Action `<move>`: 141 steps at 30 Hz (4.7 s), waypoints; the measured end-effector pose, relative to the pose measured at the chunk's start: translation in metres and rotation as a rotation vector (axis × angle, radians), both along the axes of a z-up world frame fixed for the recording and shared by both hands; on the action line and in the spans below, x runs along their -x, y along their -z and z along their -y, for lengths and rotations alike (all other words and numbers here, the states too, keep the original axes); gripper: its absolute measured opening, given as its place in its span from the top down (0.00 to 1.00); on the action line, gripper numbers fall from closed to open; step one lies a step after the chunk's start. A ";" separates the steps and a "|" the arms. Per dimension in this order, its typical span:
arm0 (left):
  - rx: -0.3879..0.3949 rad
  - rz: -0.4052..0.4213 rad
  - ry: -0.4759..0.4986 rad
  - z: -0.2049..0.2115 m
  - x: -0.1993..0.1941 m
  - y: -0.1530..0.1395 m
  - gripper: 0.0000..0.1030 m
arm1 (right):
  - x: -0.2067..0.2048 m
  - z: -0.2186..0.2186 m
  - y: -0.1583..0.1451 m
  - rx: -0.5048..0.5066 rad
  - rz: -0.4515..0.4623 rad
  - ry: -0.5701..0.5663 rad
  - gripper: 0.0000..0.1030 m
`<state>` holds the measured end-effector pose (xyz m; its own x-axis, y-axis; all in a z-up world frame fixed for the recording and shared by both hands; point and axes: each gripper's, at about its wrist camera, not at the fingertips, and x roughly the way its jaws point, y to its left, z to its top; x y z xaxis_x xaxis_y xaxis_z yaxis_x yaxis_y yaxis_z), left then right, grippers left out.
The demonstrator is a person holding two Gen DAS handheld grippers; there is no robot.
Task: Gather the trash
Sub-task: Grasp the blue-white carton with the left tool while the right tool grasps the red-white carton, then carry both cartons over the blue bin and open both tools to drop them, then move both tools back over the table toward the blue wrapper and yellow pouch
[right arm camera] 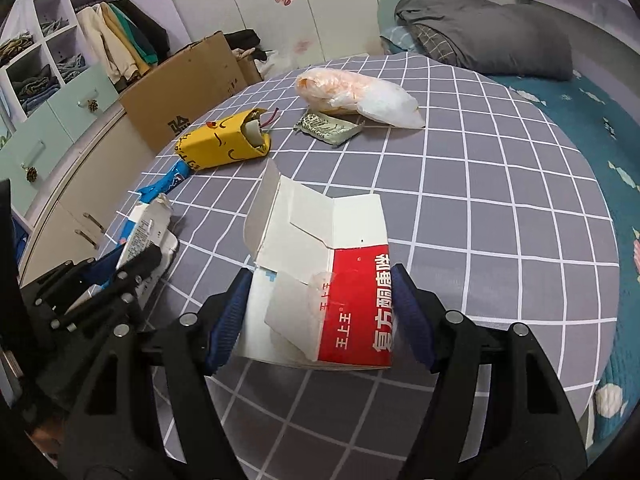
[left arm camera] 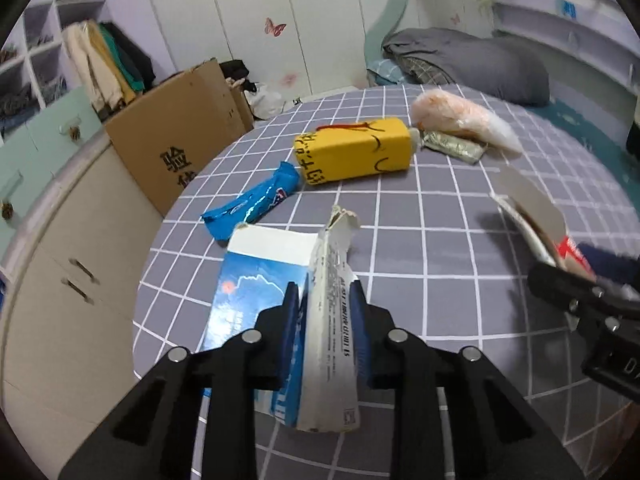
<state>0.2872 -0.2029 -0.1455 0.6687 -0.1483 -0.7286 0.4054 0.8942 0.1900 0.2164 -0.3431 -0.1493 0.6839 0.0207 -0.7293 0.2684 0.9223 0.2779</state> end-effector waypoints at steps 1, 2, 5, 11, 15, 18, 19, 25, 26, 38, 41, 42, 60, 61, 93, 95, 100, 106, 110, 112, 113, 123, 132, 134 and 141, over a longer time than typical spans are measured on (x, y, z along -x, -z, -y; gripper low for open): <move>0.019 -0.008 -0.008 -0.004 -0.001 -0.002 0.78 | 0.001 0.000 0.000 -0.003 0.003 0.001 0.34; 0.031 -0.009 -0.014 -0.007 -0.002 -0.003 0.78 | 0.002 0.000 -0.001 -0.001 0.004 0.002 0.34; 0.071 -0.014 -0.030 -0.016 -0.001 -0.007 0.79 | 0.005 -0.002 -0.003 -0.001 0.009 0.001 0.34; 0.136 -0.029 -0.045 -0.031 0.001 -0.014 0.79 | 0.012 -0.004 -0.005 -0.008 0.017 -0.003 0.34; 0.176 -0.047 -0.038 -0.036 0.002 -0.018 0.78 | 0.017 -0.005 -0.008 -0.018 0.029 -0.001 0.34; 0.182 -0.053 -0.021 -0.037 0.005 -0.020 0.76 | 0.019 -0.006 -0.009 -0.025 0.034 0.000 0.34; 0.184 -0.054 -0.017 -0.037 0.005 -0.021 0.75 | 0.019 -0.006 -0.009 -0.025 0.036 0.000 0.34; 0.222 -0.078 0.000 -0.040 0.007 -0.019 0.73 | 0.020 -0.007 -0.012 -0.022 0.041 -0.002 0.34; 0.220 -0.081 -0.001 -0.040 0.007 -0.018 0.74 | 0.020 -0.008 -0.012 -0.020 0.040 -0.003 0.34; 0.155 -0.105 0.017 -0.037 0.010 -0.002 0.77 | 0.019 -0.025 -0.011 0.004 0.027 -0.026 0.34; 0.174 -0.076 -0.003 -0.043 0.014 -0.007 0.80 | 0.019 -0.035 -0.016 0.011 0.030 -0.046 0.34; 0.185 -0.063 -0.011 -0.047 0.016 -0.011 0.80 | 0.019 -0.041 -0.018 0.014 0.033 -0.059 0.34; 0.321 0.054 -0.164 -0.172 0.053 -0.057 0.81 | 0.015 -0.178 -0.047 -0.020 0.086 -0.339 0.35; 0.323 0.056 -0.175 -0.182 0.055 -0.056 0.81 | 0.013 -0.187 -0.046 -0.021 0.084 -0.354 0.35; 0.333 -0.244 -0.555 -0.369 0.017 0.072 0.43 | -0.033 -0.347 0.020 0.038 -0.047 -0.569 0.35; 0.342 -0.233 -0.589 -0.374 0.017 0.074 0.38 | -0.035 -0.347 0.021 0.042 -0.049 -0.568 0.35; 0.374 -0.240 -0.608 -0.384 0.022 0.073 0.36 | -0.038 -0.350 0.023 0.039 -0.054 -0.574 0.35; 0.376 -0.205 -0.630 -0.392 0.028 0.061 0.30 | -0.038 -0.356 0.023 0.032 -0.051 -0.588 0.35; 0.368 -0.177 -0.655 -0.398 0.033 0.056 0.28 | -0.036 -0.363 0.023 0.036 -0.051 -0.606 0.34; 0.375 -0.172 -0.665 -0.402 0.033 0.055 0.28 | -0.036 -0.365 0.023 0.035 -0.047 -0.615 0.34; 0.375 -0.171 -0.669 -0.403 0.034 0.055 0.28 | -0.036 -0.366 0.023 0.036 -0.045 -0.619 0.34; 0.361 -0.148 -0.737 -0.421 0.040 0.049 0.25 | -0.040 -0.377 0.019 0.038 -0.013 -0.644 0.34; 0.348 -0.143 -0.795 -0.434 0.043 0.049 0.25 | -0.051 -0.385 0.028 0.027 0.026 -0.647 0.20; 0.348 -0.150 -0.789 -0.435 0.043 0.049 0.25 | -0.051 -0.384 0.028 0.044 0.032 -0.636 0.19; 0.351 -0.132 -0.780 -0.427 0.045 0.040 0.24 | -0.042 -0.373 0.017 0.048 0.064 -0.620 0.15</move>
<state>0.2421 0.2244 -0.1853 0.5860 0.0865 -0.8057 -0.3489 0.9243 -0.1545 0.2582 0.0295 -0.1658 0.5979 0.3958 -0.6970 -0.3368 0.9132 0.2297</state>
